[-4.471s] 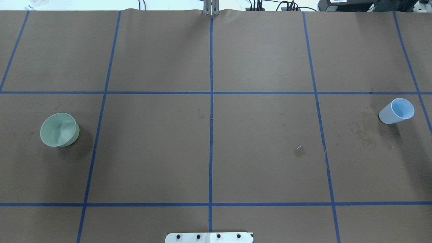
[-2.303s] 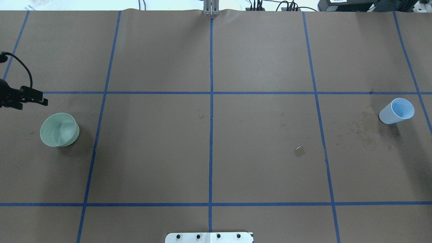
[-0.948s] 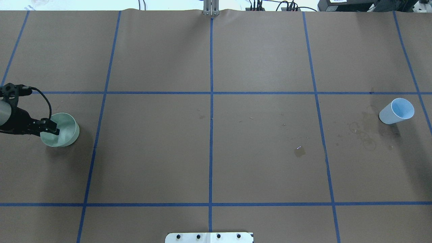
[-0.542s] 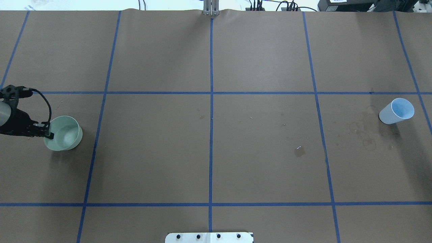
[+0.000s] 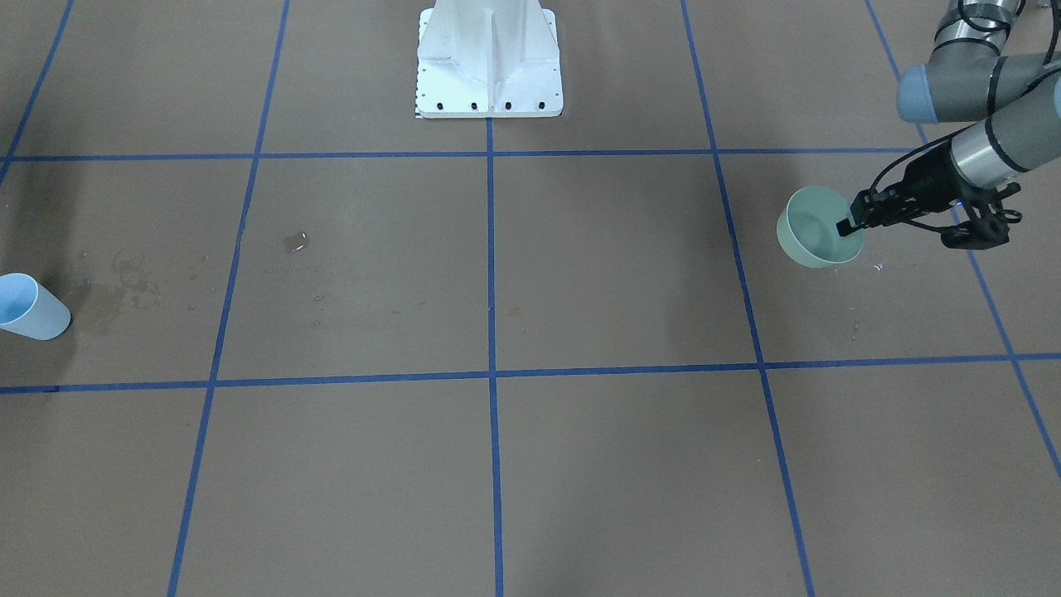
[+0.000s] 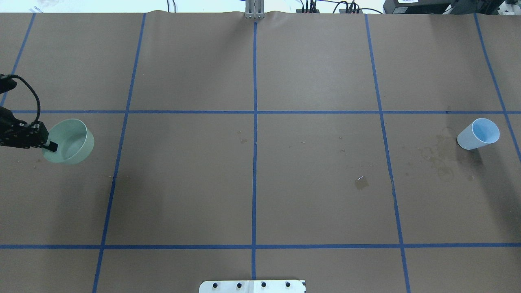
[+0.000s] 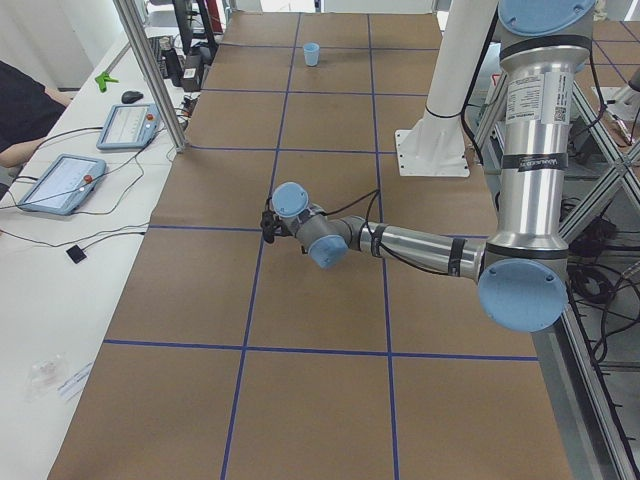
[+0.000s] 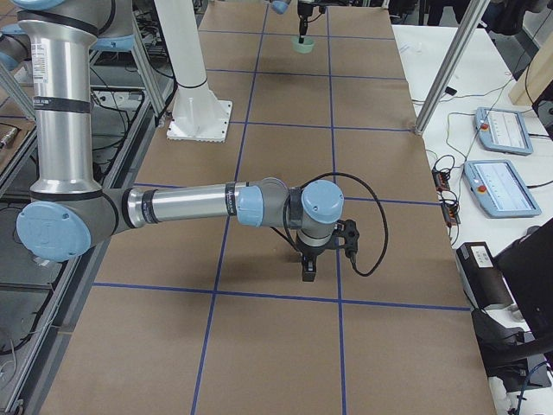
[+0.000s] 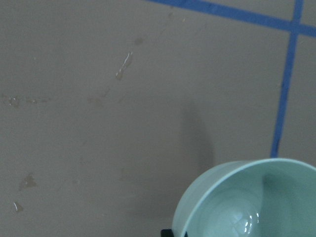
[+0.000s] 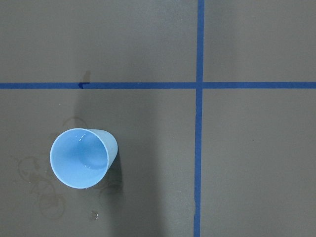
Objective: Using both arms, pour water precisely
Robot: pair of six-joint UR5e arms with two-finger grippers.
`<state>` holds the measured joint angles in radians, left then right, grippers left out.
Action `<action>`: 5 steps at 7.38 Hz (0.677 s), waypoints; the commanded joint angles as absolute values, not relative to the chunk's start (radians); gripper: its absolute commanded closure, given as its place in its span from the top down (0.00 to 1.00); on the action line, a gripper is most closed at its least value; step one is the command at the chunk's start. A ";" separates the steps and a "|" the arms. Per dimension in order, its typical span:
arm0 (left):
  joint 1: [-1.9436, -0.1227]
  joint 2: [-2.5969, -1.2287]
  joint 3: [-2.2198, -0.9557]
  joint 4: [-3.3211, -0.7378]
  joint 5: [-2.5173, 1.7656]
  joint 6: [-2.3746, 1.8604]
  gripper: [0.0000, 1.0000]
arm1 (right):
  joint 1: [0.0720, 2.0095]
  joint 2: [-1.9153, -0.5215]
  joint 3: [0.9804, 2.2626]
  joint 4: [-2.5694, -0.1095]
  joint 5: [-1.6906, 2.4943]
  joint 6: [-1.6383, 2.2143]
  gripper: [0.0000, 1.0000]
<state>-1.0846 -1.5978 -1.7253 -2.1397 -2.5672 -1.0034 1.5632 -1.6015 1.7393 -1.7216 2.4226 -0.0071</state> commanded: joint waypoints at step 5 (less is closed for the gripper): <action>-0.865 -2.184 -1.778 -1.530 -2.350 -1.295 0.00 | 1.563 -1.588 1.732 -1.723 2.416 -0.002 1.00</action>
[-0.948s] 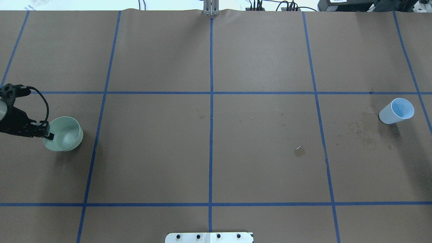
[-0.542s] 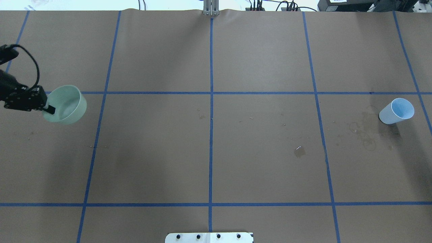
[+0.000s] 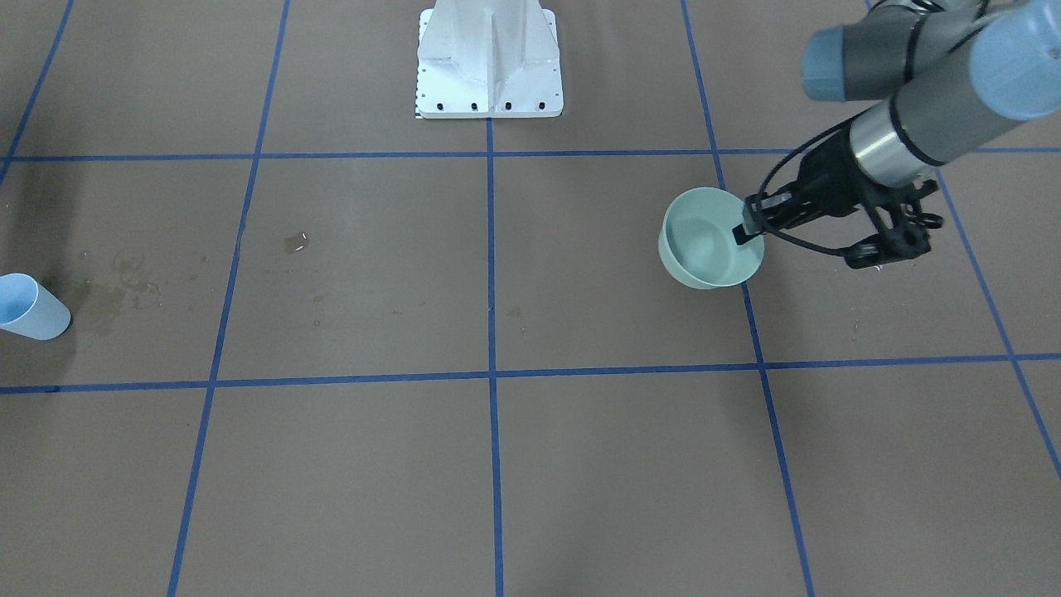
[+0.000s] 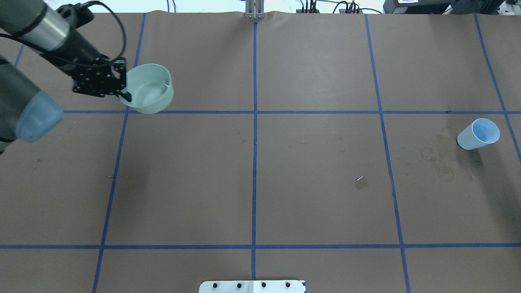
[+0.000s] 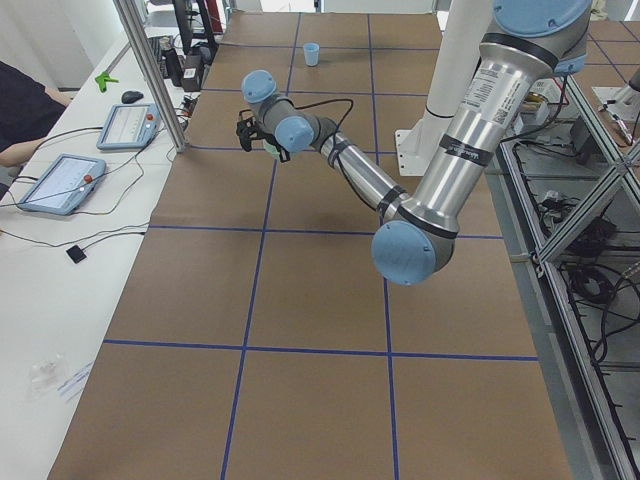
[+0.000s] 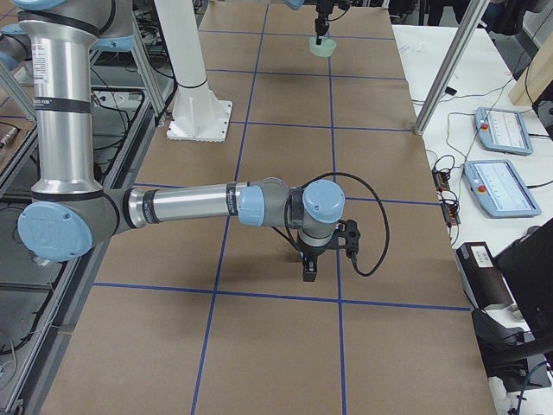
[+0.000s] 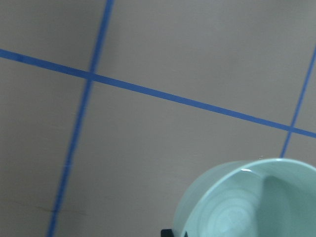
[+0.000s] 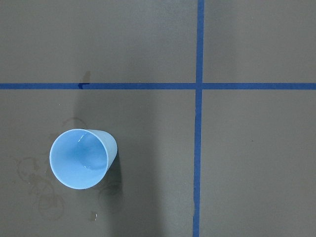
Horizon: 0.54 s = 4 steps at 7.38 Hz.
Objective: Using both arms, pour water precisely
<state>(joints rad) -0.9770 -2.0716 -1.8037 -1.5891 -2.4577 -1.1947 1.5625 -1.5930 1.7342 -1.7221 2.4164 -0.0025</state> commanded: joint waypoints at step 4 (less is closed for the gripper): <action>-0.628 -2.321 -1.493 -1.837 -2.070 -1.583 0.00 | 1.562 -1.586 1.727 -1.721 2.413 0.000 1.00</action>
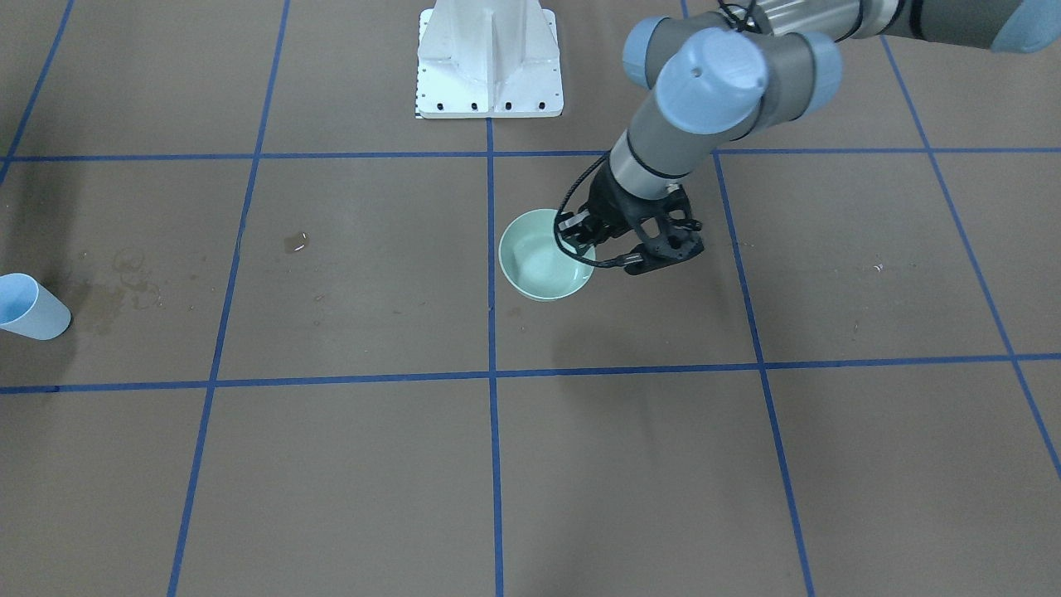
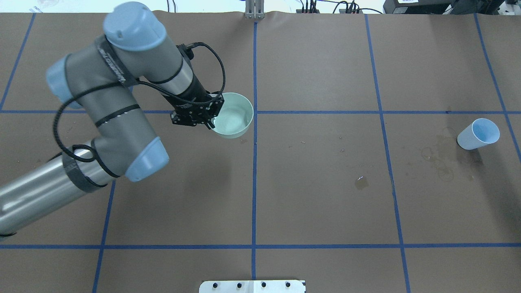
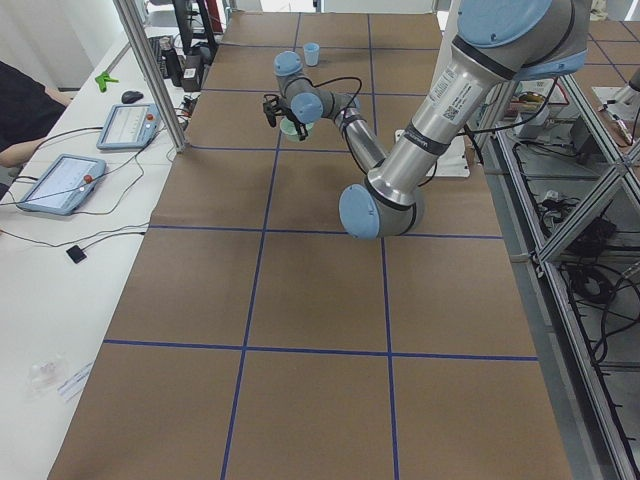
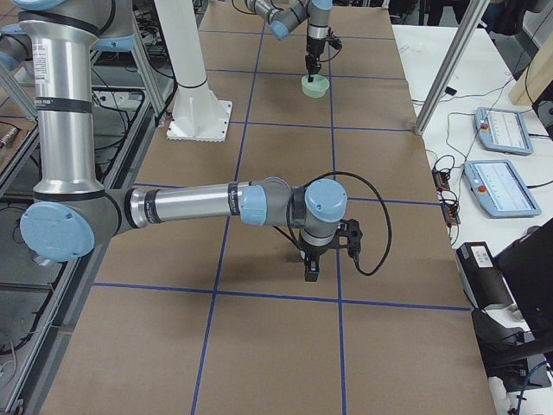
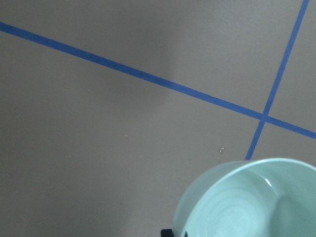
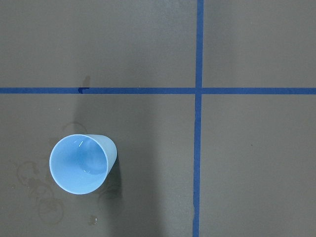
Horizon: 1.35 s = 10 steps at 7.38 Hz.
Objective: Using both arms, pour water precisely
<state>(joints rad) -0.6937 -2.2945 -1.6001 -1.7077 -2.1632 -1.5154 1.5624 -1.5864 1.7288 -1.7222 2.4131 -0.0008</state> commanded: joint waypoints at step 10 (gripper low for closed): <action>-0.636 -2.373 -1.429 -1.882 -2.063 -1.582 1.00 | 1.562 -1.555 1.733 -1.729 2.414 0.005 1.00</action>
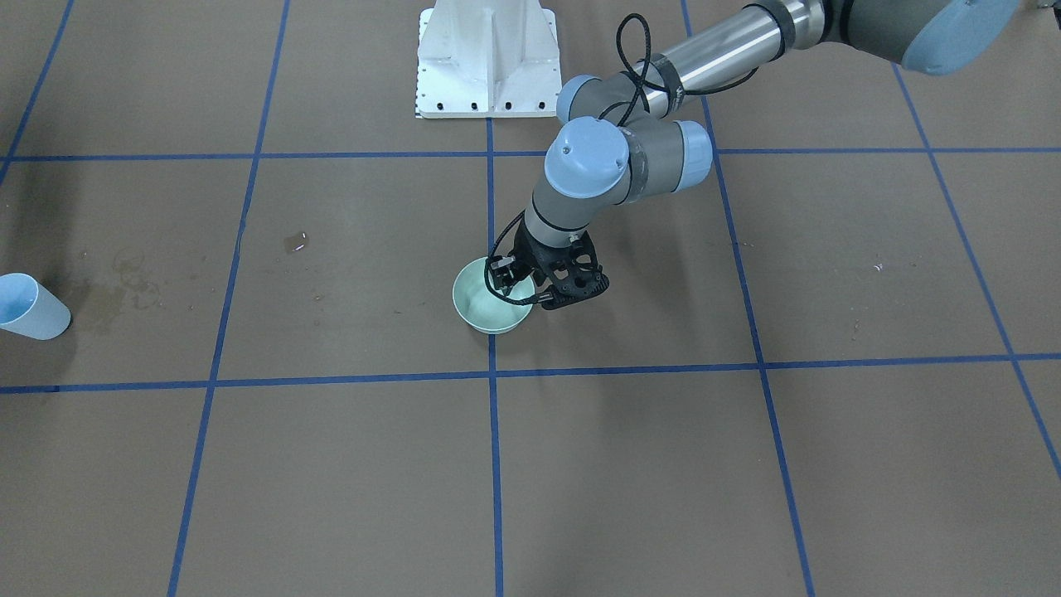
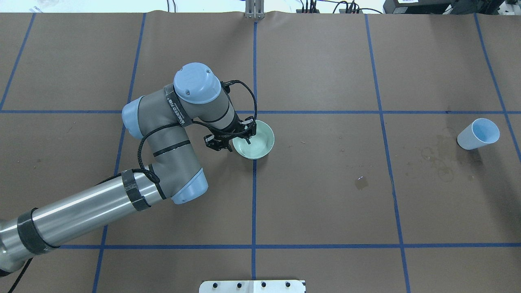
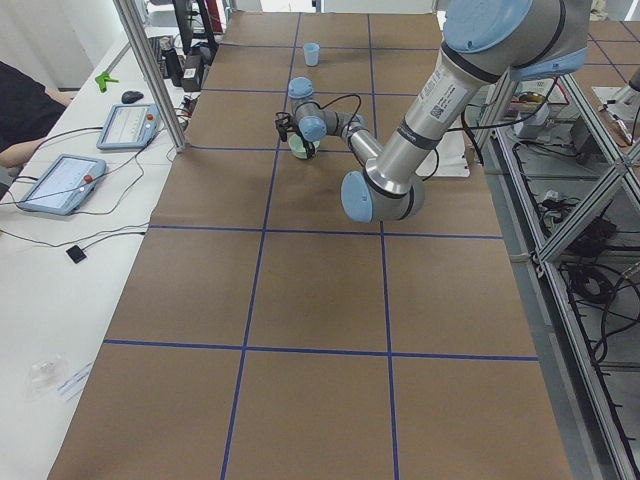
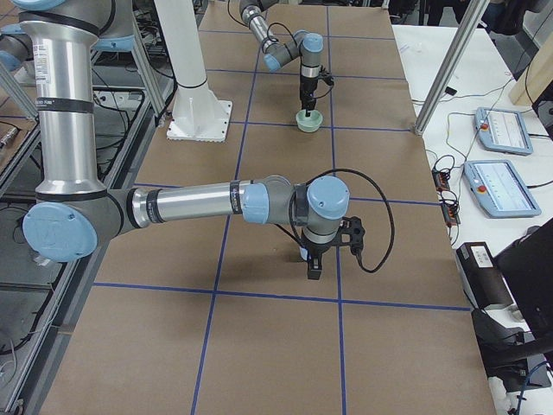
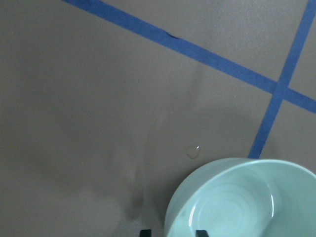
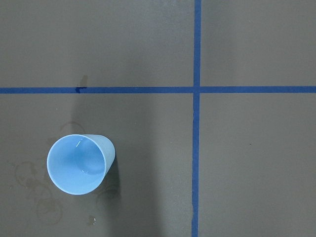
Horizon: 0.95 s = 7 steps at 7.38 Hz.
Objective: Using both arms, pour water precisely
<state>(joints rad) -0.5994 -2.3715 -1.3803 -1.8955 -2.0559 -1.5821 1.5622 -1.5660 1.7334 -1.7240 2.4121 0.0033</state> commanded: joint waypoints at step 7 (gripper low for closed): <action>-0.825 -2.333 -1.695 -1.578 -2.201 -1.497 1.00 | 1.296 -1.977 1.980 -1.064 2.067 0.740 0.99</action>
<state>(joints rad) -0.8238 -2.3475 -1.6775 -1.5850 -2.2044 -1.4980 1.4175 -1.8651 1.9630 -1.3261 2.2005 0.4160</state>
